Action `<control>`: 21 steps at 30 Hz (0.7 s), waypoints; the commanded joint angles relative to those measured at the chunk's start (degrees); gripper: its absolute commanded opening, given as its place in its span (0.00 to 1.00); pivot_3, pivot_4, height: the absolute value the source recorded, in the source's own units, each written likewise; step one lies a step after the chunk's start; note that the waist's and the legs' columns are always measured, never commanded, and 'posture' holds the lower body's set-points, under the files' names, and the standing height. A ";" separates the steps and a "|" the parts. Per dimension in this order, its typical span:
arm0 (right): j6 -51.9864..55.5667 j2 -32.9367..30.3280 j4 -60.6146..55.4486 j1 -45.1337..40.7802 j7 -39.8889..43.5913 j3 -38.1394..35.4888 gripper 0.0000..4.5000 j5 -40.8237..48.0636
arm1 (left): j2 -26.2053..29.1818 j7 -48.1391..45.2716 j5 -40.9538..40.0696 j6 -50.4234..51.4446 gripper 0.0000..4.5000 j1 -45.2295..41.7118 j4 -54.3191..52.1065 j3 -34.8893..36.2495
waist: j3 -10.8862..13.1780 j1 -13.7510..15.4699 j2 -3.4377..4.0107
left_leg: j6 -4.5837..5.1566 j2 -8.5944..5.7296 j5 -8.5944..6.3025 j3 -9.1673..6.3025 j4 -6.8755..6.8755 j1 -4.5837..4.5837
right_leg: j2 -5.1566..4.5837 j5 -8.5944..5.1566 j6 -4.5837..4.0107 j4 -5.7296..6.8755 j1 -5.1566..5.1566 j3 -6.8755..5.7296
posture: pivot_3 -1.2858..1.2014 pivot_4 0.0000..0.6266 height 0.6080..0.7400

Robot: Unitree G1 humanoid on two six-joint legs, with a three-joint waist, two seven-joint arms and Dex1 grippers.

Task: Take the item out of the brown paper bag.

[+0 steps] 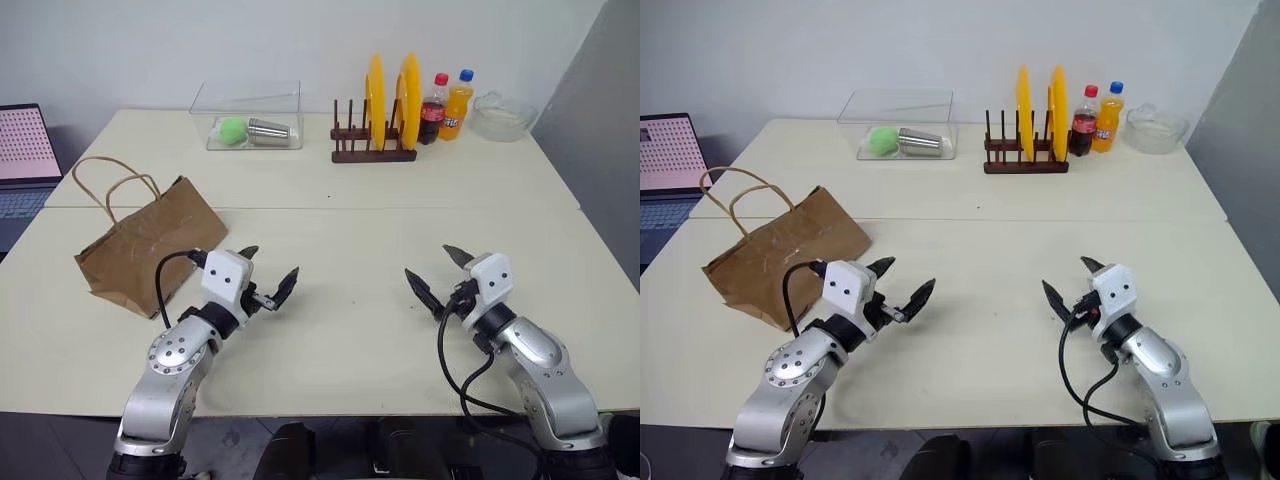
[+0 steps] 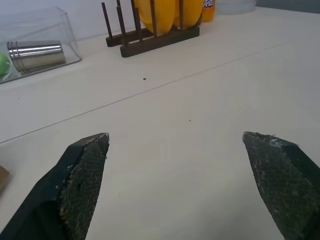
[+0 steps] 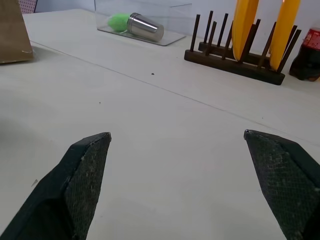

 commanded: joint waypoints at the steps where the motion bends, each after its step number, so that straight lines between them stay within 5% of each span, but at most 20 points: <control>1: -1.78 0.15 -0.41 -0.09 0.16 -0.97 1.00 0.25 | 0.26 -1.47 0.05 -3.23 1.00 -1.17 -1.09 0.13 | 0.00 0.00 0.00 | 0.00 0.00 0.00 0.00 0.00 0.00 | 0.00 0.00 0.00 0.00 0.00 0.00 | 0.52 0.24 1.00; 21: -1.53 0.05 2.40 -3.37 0.47 0.46 1.00 -1.01 | -0.12 1.33 0.99 1.91 1.00 -0.85 -1.38 1.18 | 0.00 -0.01 0.00 | 0.00 0.00 0.00 0.00 0.00 0.06 | 0.00 0.00 0.00 -0.01 0.08 0.00 | 0.52 0.24 1.00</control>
